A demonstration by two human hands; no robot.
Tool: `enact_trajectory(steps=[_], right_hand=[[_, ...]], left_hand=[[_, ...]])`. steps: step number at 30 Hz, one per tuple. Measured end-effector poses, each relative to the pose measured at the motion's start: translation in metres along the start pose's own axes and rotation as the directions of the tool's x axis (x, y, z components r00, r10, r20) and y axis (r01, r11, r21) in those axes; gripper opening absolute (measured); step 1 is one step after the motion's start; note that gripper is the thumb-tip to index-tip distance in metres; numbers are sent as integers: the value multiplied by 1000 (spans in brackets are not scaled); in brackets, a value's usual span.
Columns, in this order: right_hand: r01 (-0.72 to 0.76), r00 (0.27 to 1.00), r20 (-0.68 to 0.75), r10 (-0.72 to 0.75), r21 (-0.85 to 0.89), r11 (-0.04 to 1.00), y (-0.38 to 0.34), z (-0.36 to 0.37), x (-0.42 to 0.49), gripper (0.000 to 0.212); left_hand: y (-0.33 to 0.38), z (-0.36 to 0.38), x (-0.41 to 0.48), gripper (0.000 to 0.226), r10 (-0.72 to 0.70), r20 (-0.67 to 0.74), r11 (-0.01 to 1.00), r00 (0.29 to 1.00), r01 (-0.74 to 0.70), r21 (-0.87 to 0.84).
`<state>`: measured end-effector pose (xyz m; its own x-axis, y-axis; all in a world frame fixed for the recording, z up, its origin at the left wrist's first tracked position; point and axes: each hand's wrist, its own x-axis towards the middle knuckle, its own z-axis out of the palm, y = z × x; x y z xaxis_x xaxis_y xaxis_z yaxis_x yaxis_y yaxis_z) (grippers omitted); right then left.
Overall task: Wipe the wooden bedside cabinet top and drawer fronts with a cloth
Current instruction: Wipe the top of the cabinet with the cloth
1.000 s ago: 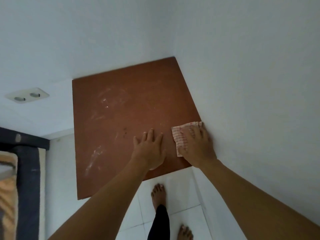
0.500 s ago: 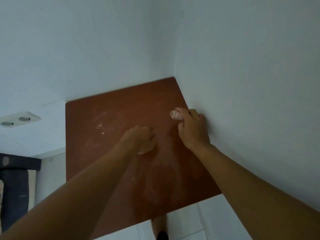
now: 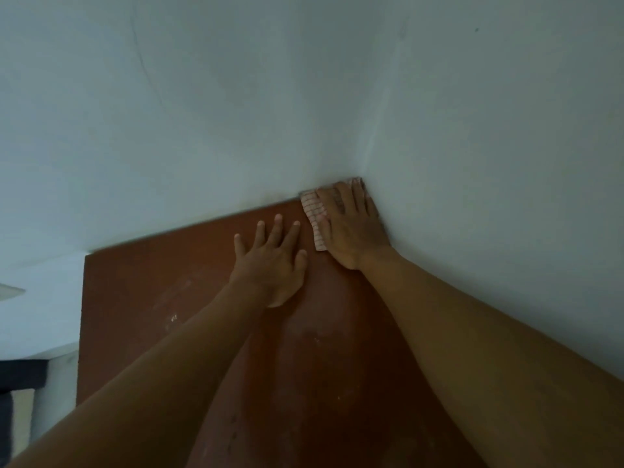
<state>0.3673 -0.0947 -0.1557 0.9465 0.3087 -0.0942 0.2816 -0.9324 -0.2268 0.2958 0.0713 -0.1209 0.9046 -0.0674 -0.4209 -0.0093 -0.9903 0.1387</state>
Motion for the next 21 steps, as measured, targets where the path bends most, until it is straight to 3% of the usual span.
enact_trajectory(steps=[11, 21], right_hand=[[-43, 998, 33, 44, -11, 999, -6, 11, -27, 68], [-81, 994, 68, 81, -15, 997, -1, 21, -129, 73]], left_hand=[[0, 2, 4, 64, -34, 24, 999, 999, 33, 33], [23, -14, -10, 67, -130, 57, 986, 990, 123, 109]])
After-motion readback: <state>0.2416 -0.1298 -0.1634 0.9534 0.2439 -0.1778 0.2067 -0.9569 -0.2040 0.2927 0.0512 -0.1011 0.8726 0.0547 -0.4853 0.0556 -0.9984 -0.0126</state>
